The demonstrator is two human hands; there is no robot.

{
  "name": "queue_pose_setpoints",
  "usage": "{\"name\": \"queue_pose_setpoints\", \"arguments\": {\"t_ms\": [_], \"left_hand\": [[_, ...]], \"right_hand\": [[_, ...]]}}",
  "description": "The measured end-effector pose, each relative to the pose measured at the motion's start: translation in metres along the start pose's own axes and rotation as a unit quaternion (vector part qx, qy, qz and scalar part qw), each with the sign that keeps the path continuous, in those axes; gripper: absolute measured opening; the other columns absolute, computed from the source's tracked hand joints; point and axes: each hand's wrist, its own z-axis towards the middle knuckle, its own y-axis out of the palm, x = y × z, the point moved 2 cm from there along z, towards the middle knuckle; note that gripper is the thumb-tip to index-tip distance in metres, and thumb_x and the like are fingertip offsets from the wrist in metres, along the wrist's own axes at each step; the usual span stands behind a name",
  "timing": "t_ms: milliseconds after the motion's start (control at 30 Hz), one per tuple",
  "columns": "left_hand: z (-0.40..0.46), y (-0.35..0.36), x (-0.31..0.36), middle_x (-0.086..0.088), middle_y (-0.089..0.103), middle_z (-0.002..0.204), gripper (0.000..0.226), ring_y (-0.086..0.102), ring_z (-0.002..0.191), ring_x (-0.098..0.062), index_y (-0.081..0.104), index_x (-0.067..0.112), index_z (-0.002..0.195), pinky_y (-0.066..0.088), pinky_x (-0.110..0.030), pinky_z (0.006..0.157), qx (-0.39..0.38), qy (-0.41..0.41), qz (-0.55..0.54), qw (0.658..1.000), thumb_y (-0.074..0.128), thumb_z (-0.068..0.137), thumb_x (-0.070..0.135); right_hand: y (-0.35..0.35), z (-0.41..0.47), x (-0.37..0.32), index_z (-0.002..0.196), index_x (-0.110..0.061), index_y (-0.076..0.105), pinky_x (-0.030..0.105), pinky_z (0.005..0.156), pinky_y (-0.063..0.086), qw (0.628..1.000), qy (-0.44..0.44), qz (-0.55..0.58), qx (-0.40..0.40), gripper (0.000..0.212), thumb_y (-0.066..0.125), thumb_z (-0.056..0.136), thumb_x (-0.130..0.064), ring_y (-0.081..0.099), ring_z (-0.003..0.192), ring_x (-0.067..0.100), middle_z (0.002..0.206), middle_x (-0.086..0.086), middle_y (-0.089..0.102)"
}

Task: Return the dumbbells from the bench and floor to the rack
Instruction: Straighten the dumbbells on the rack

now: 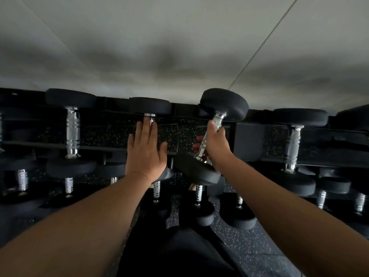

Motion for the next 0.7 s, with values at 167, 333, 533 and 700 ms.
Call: {"name": "queue_pose_setpoints", "arguments": {"t_ms": [167,333,533,700], "left_hand": [[0.000,0.001,0.001,-0.005,-0.005,0.168,0.069,-0.001,0.154,-0.027,0.015,0.014,0.158,0.011,-0.051,0.123,-0.004,-0.014,0.000,1.000,0.016,0.099,0.049],[0.000,0.001,0.000,-0.004,-0.003,0.168,0.069,0.002,0.154,-0.026,0.018,0.014,0.158,0.012,-0.053,0.122,-0.005,-0.012,-0.011,1.000,0.018,0.099,0.050],[0.000,0.001,-0.003,-0.002,-0.005,0.168,0.070,0.000,0.154,-0.024,0.016,0.015,0.158,0.013,-0.055,0.121,-0.014,-0.011,-0.017,1.000,0.016,0.099,0.052],[0.000,0.001,-0.003,-0.001,-0.007,0.167,0.071,0.001,0.154,-0.024,0.015,0.016,0.159,0.013,-0.056,0.121,-0.019,-0.011,-0.014,1.000,0.012,0.099,0.054]], "right_hand": [[-0.004,0.007,-0.001,0.141,-0.022,0.033,0.040,0.060,0.062,1.000,-0.010,0.007,-0.024,0.049,0.043,0.102,-0.050,0.070,0.065,0.022,0.093,0.013,0.069],[-0.007,0.013,0.001,0.151,-0.020,0.025,0.037,0.057,0.061,1.000,-0.001,-0.001,-0.015,0.062,0.046,0.101,-0.051,0.068,0.057,0.020,0.076,0.011,0.067],[-0.007,0.008,-0.003,0.147,-0.018,0.030,0.040,0.060,0.062,0.999,0.003,-0.030,0.023,0.060,0.046,0.101,-0.053,0.066,0.059,0.022,0.075,0.010,0.064],[-0.026,0.000,-0.007,0.124,-0.012,0.044,0.045,0.062,0.057,0.997,-0.020,-0.071,0.001,0.046,0.048,0.100,-0.051,0.060,0.055,0.026,0.068,0.010,0.060]]}}
